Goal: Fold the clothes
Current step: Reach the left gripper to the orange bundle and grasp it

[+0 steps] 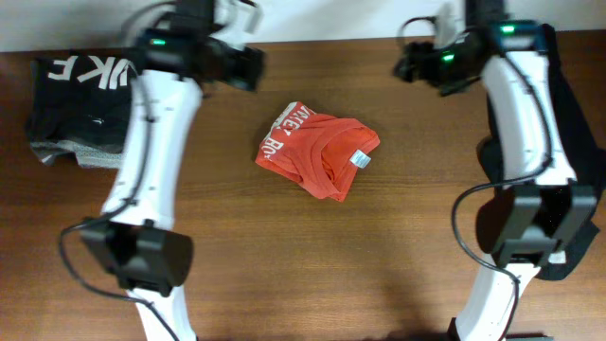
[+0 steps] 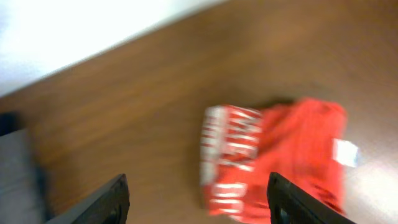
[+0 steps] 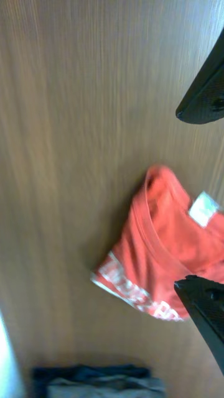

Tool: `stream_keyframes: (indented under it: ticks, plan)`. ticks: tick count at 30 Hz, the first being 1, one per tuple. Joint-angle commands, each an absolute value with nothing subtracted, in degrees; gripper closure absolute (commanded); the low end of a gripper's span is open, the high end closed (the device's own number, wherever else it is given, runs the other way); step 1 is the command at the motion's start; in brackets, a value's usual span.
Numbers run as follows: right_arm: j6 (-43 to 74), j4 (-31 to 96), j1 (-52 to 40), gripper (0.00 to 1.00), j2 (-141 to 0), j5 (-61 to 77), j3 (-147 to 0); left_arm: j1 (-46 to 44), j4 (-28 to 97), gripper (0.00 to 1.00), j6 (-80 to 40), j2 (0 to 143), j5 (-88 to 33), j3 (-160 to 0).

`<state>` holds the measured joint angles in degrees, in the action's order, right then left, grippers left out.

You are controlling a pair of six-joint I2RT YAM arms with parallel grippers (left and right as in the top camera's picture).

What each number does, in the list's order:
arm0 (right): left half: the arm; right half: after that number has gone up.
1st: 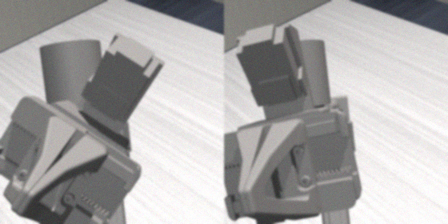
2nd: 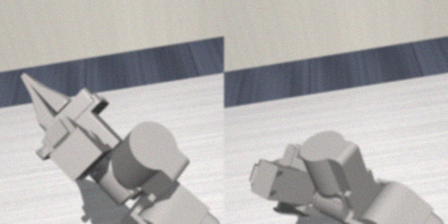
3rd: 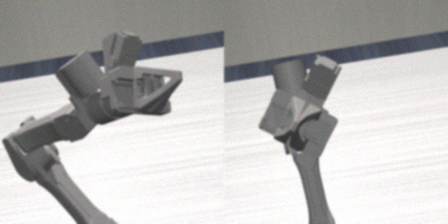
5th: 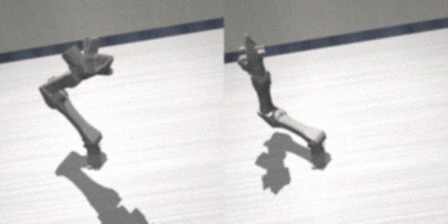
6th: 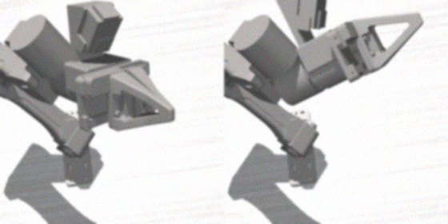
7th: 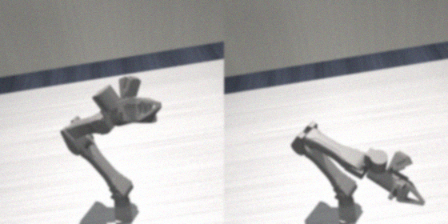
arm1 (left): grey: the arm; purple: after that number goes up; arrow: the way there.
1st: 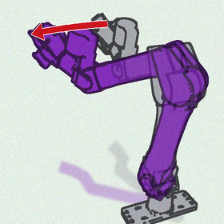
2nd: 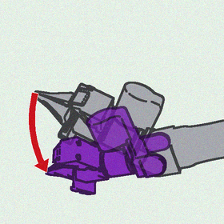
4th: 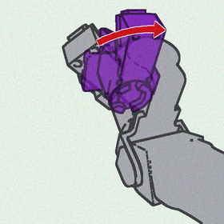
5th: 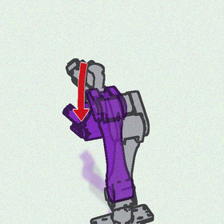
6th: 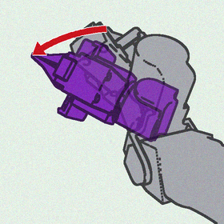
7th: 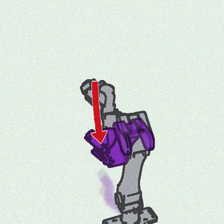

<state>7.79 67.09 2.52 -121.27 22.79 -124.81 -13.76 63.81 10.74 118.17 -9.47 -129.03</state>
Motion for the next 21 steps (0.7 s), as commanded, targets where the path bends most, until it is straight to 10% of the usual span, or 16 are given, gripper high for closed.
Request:
stream_keyframes:
  ticks: [1, 21]
  plan:
    - [7.51, 68.23, 7.29, 0.16, -120.77, 20.93, -125.32, -21.54, 65.82, 0.29, 14.06, 122.72, -10.66, -129.47]
    - [7.18, 69.87, 18.83, 0.12, -120.84, 20.86, -125.29, -45.25, 68.16, 0.29, 11.44, 137.43, 10.98, -129.47]
